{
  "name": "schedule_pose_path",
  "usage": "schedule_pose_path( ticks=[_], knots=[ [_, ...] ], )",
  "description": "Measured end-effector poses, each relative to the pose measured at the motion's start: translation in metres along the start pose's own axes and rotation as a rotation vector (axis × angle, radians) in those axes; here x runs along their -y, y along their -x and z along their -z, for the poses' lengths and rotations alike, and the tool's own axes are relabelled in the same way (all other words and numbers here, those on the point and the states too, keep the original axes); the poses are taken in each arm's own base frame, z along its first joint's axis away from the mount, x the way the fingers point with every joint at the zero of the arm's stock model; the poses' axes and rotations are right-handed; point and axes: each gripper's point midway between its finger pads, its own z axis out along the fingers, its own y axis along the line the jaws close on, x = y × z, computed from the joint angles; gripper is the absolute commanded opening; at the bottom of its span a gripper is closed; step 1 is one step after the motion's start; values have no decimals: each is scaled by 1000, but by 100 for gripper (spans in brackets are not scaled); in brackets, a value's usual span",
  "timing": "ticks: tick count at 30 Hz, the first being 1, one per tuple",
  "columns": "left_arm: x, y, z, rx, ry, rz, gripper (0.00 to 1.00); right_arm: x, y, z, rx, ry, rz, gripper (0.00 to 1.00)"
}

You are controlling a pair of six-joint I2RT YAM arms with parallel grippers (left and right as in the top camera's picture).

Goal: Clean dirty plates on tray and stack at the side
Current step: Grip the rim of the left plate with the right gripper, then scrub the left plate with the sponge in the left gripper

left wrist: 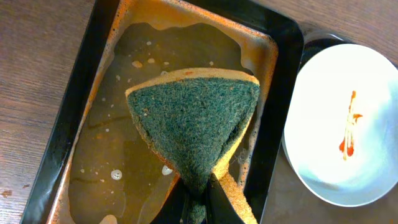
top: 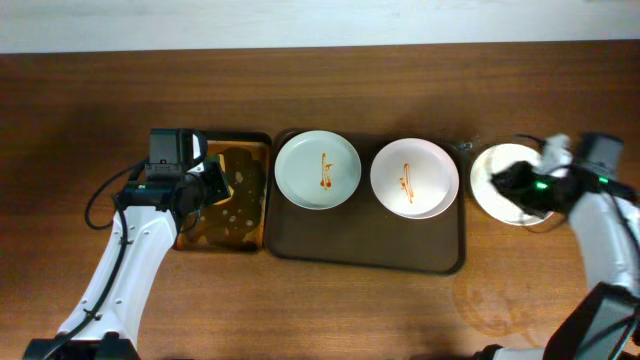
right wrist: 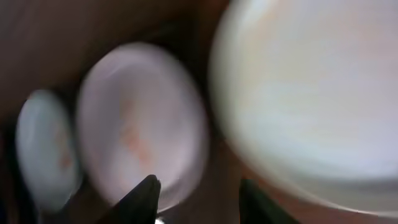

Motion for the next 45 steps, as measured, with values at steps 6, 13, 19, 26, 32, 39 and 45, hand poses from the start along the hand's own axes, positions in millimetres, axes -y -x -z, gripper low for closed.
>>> schedule_pose_path(
  ticks=[6,13,19,26,32,39,45],
  knots=[
    [0,0,0,-1,1,0,0,-119,-69,-45,-155,87,307,40],
    [0,-1,0,-3,1,0,0,-177,-108,-100,-157,88,284,40],
    [-1,-2,0,-9,3,1,0,-171,-140,-160,-233,39,133,32],
    [-1,-2,0,-9,3,1,0,-164,-149,-162,-274,-5,66,6],
    [18,-8,1,-44,-102,-1,0,-153,-159,-152,-326,-45,147,4],
    [96,-40,7,-106,-301,-159,0,-122,-165,-132,-349,-207,174,4],
    [147,-70,-22,-200,-411,-164,0,-117,-167,-127,-362,-232,196,4]
  ],
)
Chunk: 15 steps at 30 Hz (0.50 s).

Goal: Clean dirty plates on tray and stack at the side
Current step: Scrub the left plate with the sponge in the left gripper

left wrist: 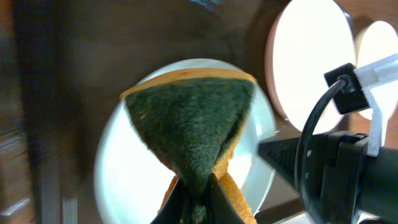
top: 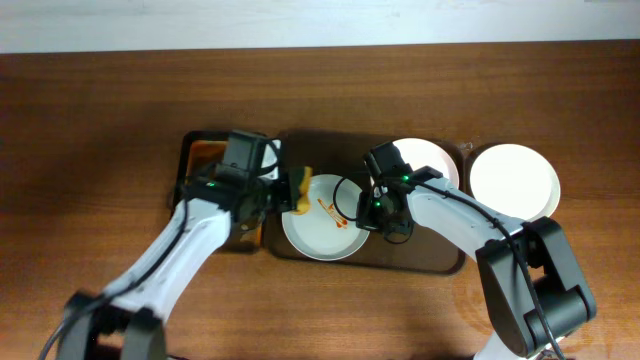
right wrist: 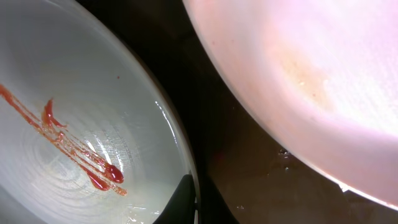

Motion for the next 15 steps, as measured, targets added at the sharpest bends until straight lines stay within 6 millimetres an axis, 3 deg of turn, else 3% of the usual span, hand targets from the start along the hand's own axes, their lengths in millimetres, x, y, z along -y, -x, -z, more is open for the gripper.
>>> schedule_pose_path(
  ticks=[6,15],
  knots=[
    [23,-27,-59,-173,-243,29,0,0,0,0,1,-4,1,4],
    [35,-51,-74,-291,-371,57,0,0,0,0,1,-4,3,4]
  ],
)
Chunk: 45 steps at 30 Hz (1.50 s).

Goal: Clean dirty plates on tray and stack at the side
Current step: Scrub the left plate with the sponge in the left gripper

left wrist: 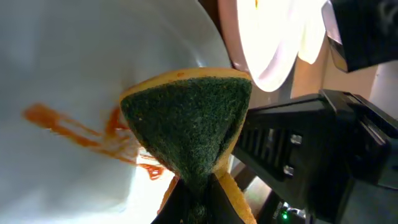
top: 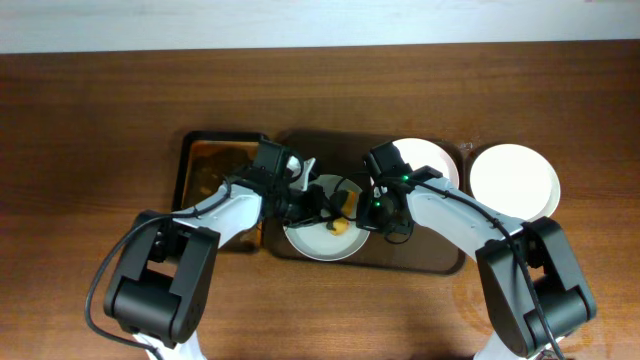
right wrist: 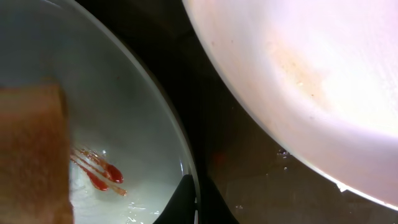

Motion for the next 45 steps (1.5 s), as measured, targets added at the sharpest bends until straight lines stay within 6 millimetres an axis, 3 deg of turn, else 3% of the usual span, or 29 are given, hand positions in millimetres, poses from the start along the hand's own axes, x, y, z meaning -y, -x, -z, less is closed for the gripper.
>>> schedule_pose_path(
  ticks=[5,11,17,23,26,29,31,32,33,36,40,42,43,45],
  knots=[
    [9,-11,-11,-44,-24,-18,0,0,0,0,0,0,0,4],
    [-6,-20,-24,-80,0,29,0,0,0,0,0,0,0,4],
    [-25,-10,-20,-20,132,27,0,0,0,0,-1,-1,-1,4],
    [-66,34,37,214,407,47,0,0,0,0,-2,-2,0,4],
    [-71,29,42,203,448,55,0,0,-1,0,-2,-2,0,4],
    [-54,18,64,197,471,25,0,1,0,0,-1,-5,3,4],
    [-30,26,89,275,471,-30,0,2,0,1,1,-13,15,4],
    [-11,31,111,346,467,-68,0,3,2,1,6,-19,26,4],
    [-6,34,121,377,470,-79,0,3,2,3,6,-24,31,4],
    [-22,32,145,416,561,-34,0,5,5,8,7,-53,70,4],
    [-56,32,176,453,658,69,0,9,21,44,88,-127,116,4],
    [-71,36,195,481,676,102,0,8,36,79,206,-152,162,4],
    [-77,36,199,476,675,93,0,9,46,103,288,-173,203,4],
    [-88,36,199,444,678,76,0,15,56,127,377,-233,258,4]
  ],
)
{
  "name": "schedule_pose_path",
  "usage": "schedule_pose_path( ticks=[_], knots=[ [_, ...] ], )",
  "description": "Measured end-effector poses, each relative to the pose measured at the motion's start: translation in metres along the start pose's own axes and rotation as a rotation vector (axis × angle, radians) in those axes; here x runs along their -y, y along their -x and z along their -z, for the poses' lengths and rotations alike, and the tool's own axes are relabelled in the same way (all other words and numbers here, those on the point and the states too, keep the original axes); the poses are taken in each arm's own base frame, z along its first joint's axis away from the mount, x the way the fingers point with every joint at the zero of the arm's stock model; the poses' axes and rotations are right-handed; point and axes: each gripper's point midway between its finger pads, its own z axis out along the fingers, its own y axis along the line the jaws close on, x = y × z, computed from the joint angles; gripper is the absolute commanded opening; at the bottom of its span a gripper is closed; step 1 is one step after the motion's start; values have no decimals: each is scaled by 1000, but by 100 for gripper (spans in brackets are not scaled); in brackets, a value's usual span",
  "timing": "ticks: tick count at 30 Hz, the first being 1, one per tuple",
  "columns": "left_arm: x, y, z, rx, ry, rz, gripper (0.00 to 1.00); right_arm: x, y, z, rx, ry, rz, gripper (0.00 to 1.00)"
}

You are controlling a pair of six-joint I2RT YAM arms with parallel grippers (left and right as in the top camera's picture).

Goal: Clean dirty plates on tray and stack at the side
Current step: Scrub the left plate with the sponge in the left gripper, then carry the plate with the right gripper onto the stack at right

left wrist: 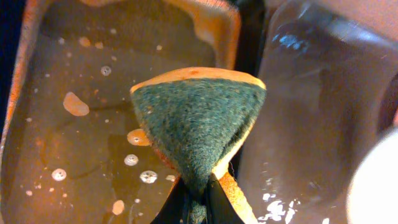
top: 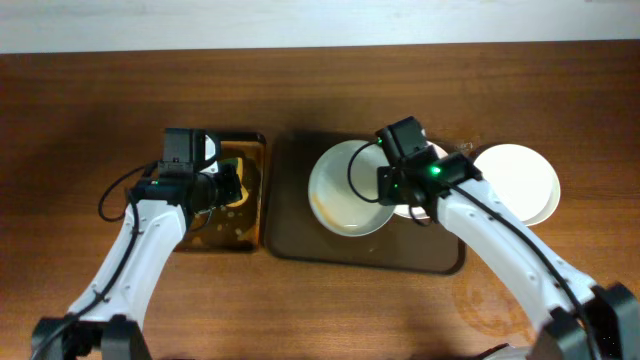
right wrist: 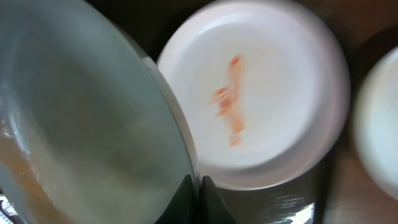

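My left gripper (left wrist: 198, 200) is shut on a folded green-and-yellow sponge (left wrist: 199, 124) above the small black tray of brownish water (top: 250, 215). A pale plate (top: 348, 200) hangs over the brown serving tray (top: 300, 235), my right gripper (right wrist: 198, 190) shut on its rim. No red streak shows on it, only a faint orange smear low on its face (right wrist: 25, 168). Beside it on the tray sits a white plate with a red streak (right wrist: 255, 99), mostly under my right arm in the overhead view. A clean white plate (top: 520, 180) lies on the table, right of the tray.
The water tray (left wrist: 62, 124) holds bubbles and an orange film and touches the serving tray's left side. The serving tray's left half (top: 290, 190) is wet and bare. Brown tabletop (top: 320, 310) surrounds both trays.
The sponge was on the red streak of the pale plate; now my left gripper holds it over the water tray. The held plate has shifted right and the streak no longer shows.
First my left gripper held the sponge over the water tray while my right gripper was open by the clean plate at the right. Then my right gripper was shut on the pale plate's rim with the sponge against it. Now the sponge is back over the water.
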Motion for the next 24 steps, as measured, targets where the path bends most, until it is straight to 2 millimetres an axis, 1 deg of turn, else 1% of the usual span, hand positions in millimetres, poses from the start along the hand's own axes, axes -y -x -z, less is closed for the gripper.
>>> schedule_pose_path(
  ticks=[1,3,5,7,10,12,16,18,19,20,23,24],
  knots=[
    [-6,-2,-6,-21,4,-5,0,13,9,11,55,-63,42,4],
    [-18,-7,-20,-63,4,-15,0,31,19,21,113,-178,106,4],
    [-25,-10,-33,-94,-21,-21,0,38,30,30,172,-286,192,4],
    [-30,-19,-48,-147,-60,-38,0,31,42,41,241,-368,293,4],
    [-38,-27,-63,-184,-83,-40,0,17,45,52,289,-418,375,4],
    [-51,-30,-71,-204,-77,-7,0,6,43,57,306,-422,414,4],
    [-75,-28,-70,-201,-15,56,0,2,42,58,312,-426,431,4],
    [-81,-27,-69,-197,-3,103,0,2,42,59,314,-429,424,4],
    [-79,-26,-69,-197,-19,105,0,3,42,59,318,-426,406,4],
    [-72,-27,-68,-200,-68,90,0,3,43,59,324,-424,379,4],
    [-45,-30,-65,-211,-223,1,0,6,43,58,338,-407,273,4],
    [-39,-31,-64,-213,-248,-24,0,7,43,56,335,-399,253,4]
  ],
)
